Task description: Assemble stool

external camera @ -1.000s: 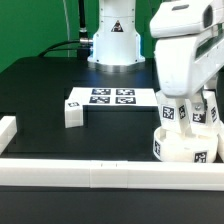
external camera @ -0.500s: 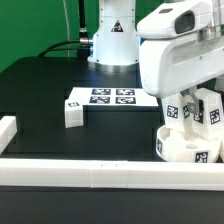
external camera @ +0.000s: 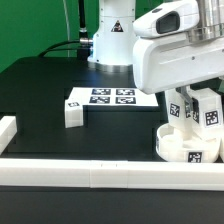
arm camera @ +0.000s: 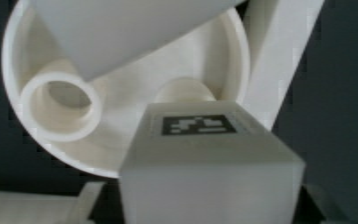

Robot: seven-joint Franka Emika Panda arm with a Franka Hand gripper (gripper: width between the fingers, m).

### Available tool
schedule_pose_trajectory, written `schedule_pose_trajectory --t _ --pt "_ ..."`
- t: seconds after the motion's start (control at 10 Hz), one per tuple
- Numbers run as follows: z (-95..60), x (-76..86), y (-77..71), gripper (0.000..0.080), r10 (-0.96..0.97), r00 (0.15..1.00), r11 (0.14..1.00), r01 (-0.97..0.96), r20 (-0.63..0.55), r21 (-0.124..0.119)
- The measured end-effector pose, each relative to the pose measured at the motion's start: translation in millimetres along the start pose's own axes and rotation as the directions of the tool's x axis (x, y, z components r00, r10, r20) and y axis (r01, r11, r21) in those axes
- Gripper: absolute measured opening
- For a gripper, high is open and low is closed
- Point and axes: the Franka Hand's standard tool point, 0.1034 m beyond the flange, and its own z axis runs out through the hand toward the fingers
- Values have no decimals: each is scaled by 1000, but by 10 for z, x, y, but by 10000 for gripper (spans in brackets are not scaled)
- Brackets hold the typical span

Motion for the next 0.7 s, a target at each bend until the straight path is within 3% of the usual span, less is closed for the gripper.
schedule_pose_trajectory --t 0.3,0.7 --pt "-4 6 18 340 188 982 982 -188 -3 -1" --pt "11 27 21 340 508 861 861 -508 -16 -8"
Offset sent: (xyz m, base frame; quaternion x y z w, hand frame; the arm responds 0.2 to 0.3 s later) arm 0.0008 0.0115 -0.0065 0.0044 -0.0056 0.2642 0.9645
